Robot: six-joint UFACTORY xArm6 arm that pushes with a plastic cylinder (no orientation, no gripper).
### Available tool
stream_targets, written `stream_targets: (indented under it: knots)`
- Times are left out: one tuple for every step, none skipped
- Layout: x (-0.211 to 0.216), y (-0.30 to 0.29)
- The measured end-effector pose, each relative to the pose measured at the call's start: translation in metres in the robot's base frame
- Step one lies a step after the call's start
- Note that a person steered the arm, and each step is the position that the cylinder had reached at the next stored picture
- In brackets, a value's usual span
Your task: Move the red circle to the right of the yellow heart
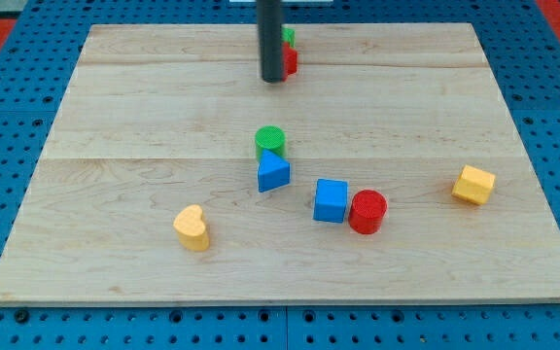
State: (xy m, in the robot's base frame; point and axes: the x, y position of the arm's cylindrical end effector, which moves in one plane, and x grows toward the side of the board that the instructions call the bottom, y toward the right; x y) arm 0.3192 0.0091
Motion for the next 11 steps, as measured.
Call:
stream_targets:
  knots:
    - [0.013,0.045]
    - [0.103,0.077]
    - [0.158,0.125]
    - [0.206,0.149]
    - [0.21,0.097]
    - [0.194,0.029]
    - [0.178,-0.017]
    - [0.181,-0.014]
    - [0.213,-0.013]
    - [0.221,-0.042]
    - [0.204,-0.042]
